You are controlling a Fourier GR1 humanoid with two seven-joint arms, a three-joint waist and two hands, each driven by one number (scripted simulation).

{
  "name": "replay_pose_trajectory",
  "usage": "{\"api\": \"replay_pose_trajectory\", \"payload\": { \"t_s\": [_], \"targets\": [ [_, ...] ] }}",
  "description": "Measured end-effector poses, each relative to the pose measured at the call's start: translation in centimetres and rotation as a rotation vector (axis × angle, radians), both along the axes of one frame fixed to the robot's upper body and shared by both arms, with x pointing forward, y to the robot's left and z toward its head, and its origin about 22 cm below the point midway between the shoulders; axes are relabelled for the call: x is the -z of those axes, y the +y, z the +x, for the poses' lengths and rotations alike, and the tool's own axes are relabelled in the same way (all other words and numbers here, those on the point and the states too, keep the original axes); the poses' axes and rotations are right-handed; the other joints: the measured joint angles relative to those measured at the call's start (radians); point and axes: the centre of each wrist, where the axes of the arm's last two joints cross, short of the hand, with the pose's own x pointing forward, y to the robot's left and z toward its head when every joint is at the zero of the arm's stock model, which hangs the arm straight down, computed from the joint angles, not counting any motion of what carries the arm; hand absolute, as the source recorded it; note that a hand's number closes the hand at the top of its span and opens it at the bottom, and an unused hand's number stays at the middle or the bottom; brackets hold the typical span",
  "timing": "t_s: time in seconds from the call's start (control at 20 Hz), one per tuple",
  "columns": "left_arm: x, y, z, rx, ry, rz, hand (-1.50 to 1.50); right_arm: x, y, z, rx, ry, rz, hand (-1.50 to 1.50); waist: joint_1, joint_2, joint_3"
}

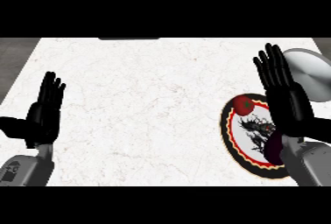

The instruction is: Pick the tomato from the plate and place it in the pan

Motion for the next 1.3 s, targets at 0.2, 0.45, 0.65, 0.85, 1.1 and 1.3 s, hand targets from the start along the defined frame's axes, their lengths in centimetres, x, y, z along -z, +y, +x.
{"api": "replay_pose_trajectory", "payload": {
  "t_s": [0.2,0.45,0.65,0.85,1.1,1.3],
  "targets": [
    [-0.8,-0.6,0.8,0.048,-0.002,0.043,0.00,0.3,-0.7,0.8,-0.256,-0.024,-0.080,1.50,0.020,0.006,-0.011],
    [-1.6,-2.0,1.4,0.128,0.003,0.078,0.00,0.6,-2.6,1.5,-0.543,-0.118,-0.236,-1.50,0.037,0.018,-0.011],
    [-1.9,-1.9,1.7,0.135,0.020,0.090,0.00,0.8,-8.0,2.3,-0.476,-0.282,-0.254,-1.50,0.022,0.019,-0.010],
    [-2.5,-1.7,1.9,0.152,0.030,0.100,0.00,0.0,-13.5,2.5,-0.353,-0.361,-0.366,-1.50,0.024,0.017,-0.011],
    [-2.5,-2.2,1.7,0.166,0.045,0.098,0.00,-3.5,-18.8,2.1,-0.293,-0.381,-0.627,-1.50,0.031,0.010,-0.014],
    [-2.9,-2.2,2.1,0.169,0.049,0.103,0.00,-6.2,-20.9,2.2,-0.282,-0.387,-0.827,-1.50,0.032,0.008,-0.017]
  ]
}}
